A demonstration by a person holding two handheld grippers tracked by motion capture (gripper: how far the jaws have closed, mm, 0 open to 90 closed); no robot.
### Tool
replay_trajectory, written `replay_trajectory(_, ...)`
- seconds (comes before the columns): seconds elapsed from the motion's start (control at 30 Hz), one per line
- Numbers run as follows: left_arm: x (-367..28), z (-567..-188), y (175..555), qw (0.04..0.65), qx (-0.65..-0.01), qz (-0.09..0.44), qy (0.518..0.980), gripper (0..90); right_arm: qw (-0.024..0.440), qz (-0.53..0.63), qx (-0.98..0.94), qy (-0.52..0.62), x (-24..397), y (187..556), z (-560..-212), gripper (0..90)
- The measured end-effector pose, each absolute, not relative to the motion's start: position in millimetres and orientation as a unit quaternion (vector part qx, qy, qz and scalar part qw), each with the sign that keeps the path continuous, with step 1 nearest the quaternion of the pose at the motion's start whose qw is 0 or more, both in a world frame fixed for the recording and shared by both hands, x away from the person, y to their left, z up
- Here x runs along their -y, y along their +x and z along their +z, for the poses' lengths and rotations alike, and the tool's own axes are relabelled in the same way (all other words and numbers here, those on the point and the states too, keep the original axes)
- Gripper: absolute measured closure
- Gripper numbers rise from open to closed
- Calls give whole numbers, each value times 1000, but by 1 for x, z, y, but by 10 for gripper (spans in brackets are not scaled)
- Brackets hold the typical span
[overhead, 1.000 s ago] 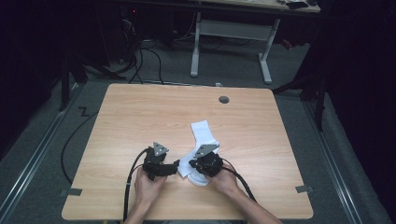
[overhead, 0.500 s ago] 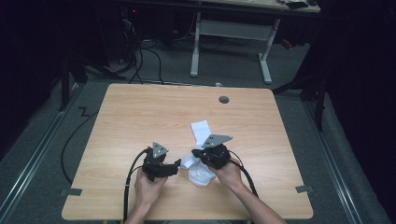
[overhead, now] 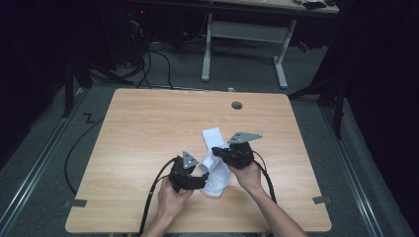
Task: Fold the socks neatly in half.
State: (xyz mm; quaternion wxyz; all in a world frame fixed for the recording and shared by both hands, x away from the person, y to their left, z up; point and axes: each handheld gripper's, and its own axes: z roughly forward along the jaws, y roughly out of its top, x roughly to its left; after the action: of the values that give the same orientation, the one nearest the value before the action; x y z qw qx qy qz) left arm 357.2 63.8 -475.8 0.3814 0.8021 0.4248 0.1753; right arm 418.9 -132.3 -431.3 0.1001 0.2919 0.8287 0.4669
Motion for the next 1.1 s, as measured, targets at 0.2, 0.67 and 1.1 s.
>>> replay_trajectory(0.2,-46,-483,371,360,-425,173,812,269,101,473,-822,302,140,423,-431,896)
replay_trajectory(0.67,-35,-493,376,321,-419,183,829,266,107,472,-800,356,167,444,-441,896)
replay_trajectory(1.1,-34,-495,376,325,-416,176,831,297,130,424,-781,440,201,471,-469,893)
